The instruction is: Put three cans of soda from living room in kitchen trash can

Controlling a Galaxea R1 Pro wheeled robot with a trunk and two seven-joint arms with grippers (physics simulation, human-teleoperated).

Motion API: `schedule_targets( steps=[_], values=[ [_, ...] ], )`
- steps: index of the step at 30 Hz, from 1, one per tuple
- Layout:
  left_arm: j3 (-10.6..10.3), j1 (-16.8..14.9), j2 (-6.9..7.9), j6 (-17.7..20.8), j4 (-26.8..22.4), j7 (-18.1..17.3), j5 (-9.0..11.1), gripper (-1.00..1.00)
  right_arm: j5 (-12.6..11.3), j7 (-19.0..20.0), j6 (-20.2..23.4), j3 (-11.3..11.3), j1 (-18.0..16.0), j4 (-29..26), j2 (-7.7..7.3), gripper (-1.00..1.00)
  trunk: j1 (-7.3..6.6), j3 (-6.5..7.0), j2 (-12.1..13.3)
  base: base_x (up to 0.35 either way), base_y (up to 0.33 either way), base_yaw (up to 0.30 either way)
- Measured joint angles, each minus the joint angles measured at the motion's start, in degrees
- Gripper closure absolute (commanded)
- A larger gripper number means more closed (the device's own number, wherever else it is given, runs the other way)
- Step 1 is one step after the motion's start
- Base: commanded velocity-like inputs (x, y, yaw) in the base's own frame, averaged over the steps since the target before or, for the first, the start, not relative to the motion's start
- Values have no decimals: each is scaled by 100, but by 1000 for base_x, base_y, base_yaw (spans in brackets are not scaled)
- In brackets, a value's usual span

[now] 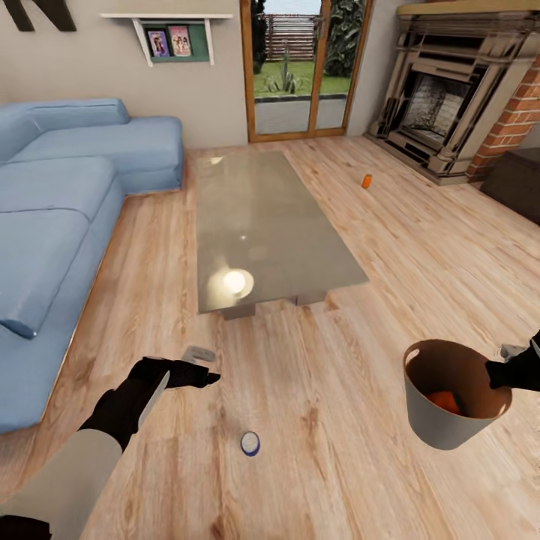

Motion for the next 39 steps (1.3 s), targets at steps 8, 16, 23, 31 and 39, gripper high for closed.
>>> schedule_targets(
  steps=[8,16,23,31,39],
  values=[
    [-166,2,-49,65,-4,11,4,-100,90,173,-26,46,2,-6,-136,100,0,30,0,155,-105,-112],
    [-179,2,-70,118,-6,17,0,-100,79,205,-9,40,0,-13,-149,100,0,33,0,11,-9,-8],
    [-172,2,-71,419,-4,21,12,-100,90,200,36,53,-28,-11,-154,100,0,33,0,0,0,0],
    [-169,-5,-93,555,247,275,9,-100,251,211,235,47,-882,-7,-172,100,153,-99,-279,0,0,0],
    [-170,-6,-284,683,624,390,13,-100,802,213,249,117,-1707,99,-148,100,330,-303,-600,0,0,0]
  ],
)
